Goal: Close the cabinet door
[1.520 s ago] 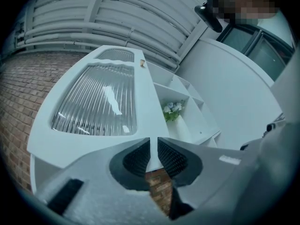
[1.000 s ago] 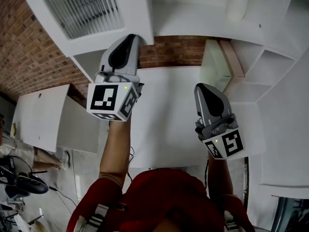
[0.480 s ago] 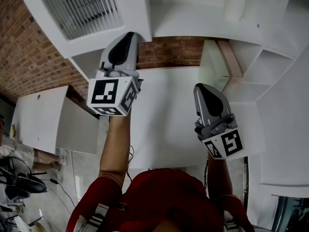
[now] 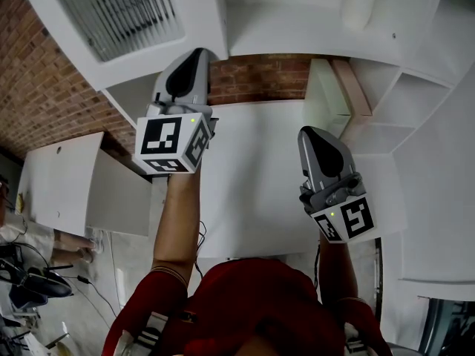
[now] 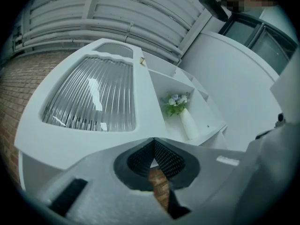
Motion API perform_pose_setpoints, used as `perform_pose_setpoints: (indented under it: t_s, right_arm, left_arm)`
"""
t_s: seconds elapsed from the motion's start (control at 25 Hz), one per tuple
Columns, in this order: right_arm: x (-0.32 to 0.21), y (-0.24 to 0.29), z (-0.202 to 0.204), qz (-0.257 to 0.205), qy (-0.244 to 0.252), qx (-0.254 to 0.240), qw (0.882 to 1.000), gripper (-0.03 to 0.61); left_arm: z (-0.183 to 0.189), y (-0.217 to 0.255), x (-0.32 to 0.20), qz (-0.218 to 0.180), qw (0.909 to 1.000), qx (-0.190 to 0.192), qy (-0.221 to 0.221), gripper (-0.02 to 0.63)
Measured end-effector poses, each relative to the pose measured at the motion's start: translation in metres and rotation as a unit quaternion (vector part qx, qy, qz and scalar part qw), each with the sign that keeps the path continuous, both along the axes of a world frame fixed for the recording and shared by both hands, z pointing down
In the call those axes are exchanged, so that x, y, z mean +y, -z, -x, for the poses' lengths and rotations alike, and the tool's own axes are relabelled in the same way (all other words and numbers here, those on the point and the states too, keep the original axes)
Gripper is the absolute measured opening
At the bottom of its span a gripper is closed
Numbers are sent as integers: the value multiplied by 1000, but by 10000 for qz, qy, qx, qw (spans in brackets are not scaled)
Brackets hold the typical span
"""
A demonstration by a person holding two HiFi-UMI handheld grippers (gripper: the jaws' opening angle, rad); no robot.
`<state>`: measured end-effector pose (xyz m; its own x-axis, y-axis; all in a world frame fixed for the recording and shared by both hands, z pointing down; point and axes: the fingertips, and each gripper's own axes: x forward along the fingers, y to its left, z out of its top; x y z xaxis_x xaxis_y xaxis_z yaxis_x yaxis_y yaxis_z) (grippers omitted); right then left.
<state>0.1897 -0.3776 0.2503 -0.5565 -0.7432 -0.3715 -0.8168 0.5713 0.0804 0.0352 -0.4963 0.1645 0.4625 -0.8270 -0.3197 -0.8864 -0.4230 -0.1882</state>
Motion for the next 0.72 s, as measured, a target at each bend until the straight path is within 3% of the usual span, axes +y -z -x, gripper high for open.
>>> perform_pose_setpoints:
  t_s: [0.72]
  right_arm:
    - [10, -1, 2, 43, 16, 83, 10000, 12]
  left_arm:
    - [1, -8, 11, 129, 9997, 51, -179, -3]
